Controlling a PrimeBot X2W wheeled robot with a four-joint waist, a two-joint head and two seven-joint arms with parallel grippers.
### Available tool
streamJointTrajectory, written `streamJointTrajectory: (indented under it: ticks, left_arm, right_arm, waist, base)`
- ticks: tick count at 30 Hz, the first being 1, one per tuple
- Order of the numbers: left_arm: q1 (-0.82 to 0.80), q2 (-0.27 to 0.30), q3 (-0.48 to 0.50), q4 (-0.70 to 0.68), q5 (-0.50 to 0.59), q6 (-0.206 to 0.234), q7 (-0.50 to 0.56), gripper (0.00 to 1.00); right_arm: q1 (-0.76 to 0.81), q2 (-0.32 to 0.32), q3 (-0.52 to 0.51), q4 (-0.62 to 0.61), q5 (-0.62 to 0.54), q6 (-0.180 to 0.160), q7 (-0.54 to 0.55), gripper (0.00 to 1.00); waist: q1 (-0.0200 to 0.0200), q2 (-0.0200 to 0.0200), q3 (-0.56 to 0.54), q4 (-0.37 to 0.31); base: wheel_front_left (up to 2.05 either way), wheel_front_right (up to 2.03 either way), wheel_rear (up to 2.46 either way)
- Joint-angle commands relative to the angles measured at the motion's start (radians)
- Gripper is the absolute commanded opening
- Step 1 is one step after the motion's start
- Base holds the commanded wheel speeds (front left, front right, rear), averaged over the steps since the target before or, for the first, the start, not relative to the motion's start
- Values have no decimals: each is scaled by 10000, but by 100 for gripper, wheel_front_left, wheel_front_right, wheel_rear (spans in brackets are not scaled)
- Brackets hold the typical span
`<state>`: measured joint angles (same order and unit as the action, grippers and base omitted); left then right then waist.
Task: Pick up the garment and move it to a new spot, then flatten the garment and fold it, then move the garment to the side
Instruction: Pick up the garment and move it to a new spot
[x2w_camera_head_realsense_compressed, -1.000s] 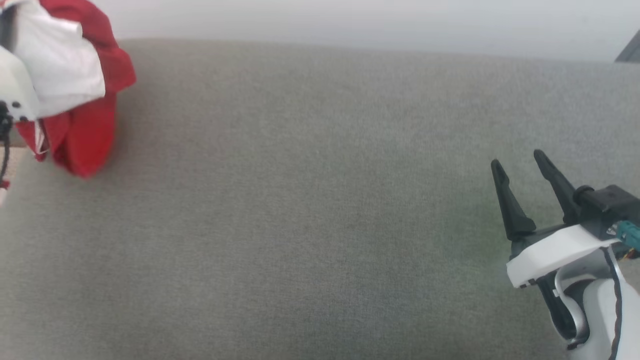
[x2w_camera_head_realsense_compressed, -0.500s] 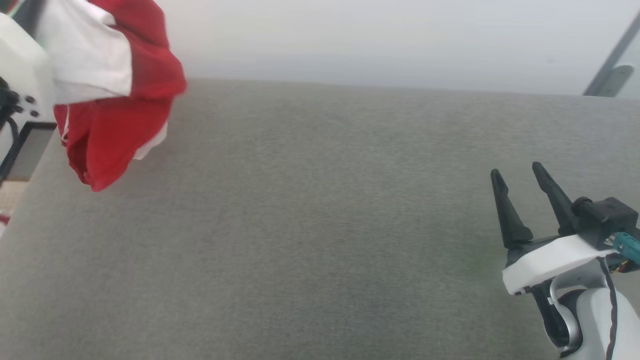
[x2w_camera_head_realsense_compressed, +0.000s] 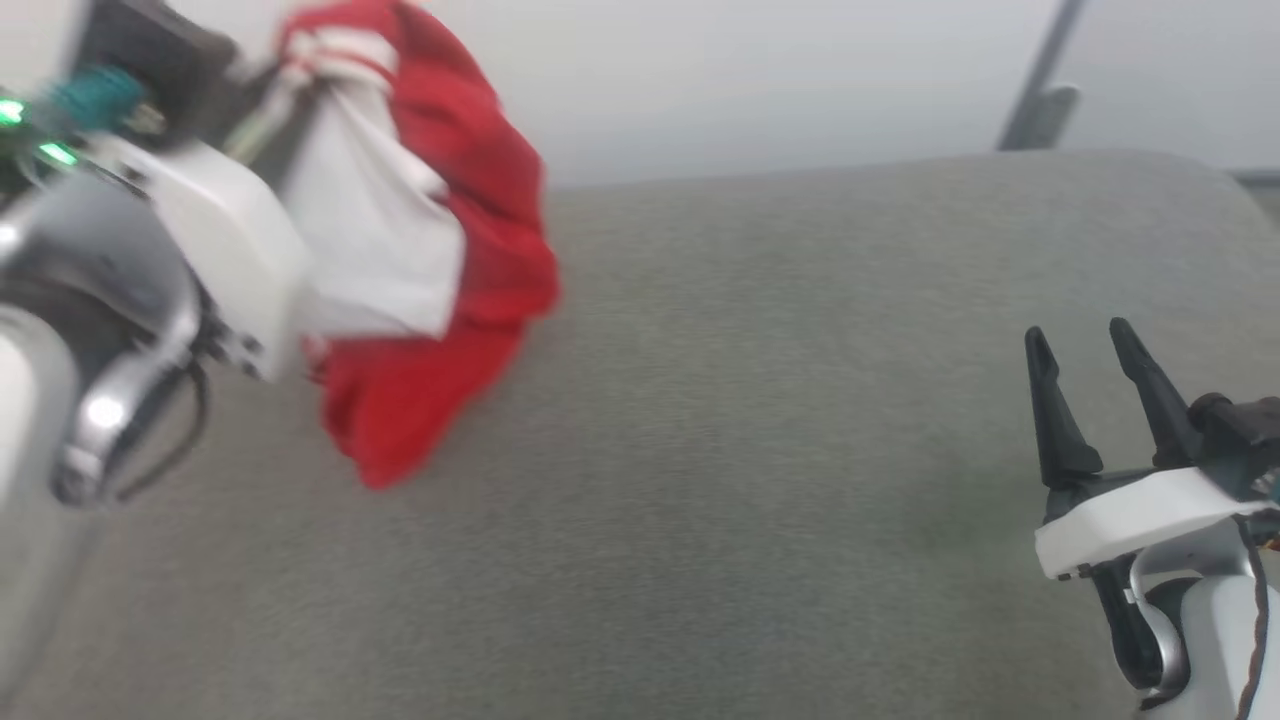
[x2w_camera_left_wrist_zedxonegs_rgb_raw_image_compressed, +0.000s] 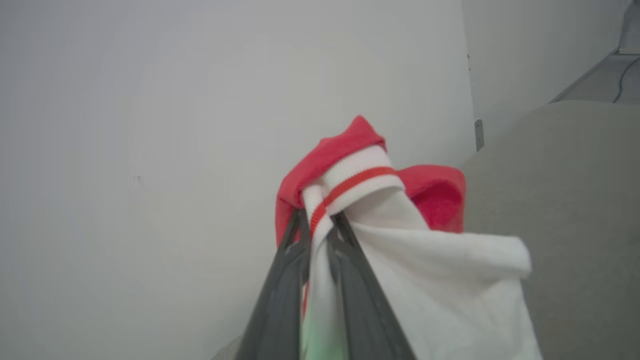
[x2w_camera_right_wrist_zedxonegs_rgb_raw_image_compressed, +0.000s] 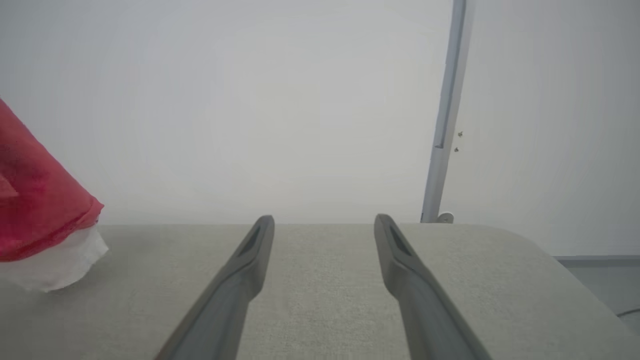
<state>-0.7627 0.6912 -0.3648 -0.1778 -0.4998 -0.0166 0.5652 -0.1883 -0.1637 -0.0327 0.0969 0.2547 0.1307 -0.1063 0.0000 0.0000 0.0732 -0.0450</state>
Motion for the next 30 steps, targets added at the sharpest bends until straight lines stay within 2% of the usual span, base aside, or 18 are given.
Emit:
streamJointTrajectory:
  ticks: [1, 6, 13, 22, 30]
  left_arm:
    - [260, -43, -133, -280, -43, 106, 201, 0]
    - [1061, -382, -699, -737, -304, 349, 752, 0]
    - [2394, -982, -1532, -257, -718, 582, 1041, 0]
    - [3273, -1710, -2391, 1867, -1079, 200, 752, 0]
    - [3013, -2258, -3011, 3869, -780, -227, 385, 0]
  right_arm:
    - [111, 35, -84, 5, -52, 1, -108, 100]
    - [231, 136, -288, 158, -54, 1, -205, 100]
    - [321, 280, -312, 518, -26, 1, -428, 100]
    - [56, 359, -208, 839, 36, 1, -647, 100]
    - [-113, 407, -16, 1007, 66, 1, -725, 100]
  waist:
    - [0, 0, 86, -528]
    - [0, 0, 222, -1089]
    - [0, 0, 400, -1567]
    - [0, 0, 616, -1770]
    - [0, 0, 739, -1799]
  base:
    - [0, 0, 0]
    - [0, 0, 0]
    - [0, 0, 0]
    - [0, 0, 0]
    - [0, 0, 0]
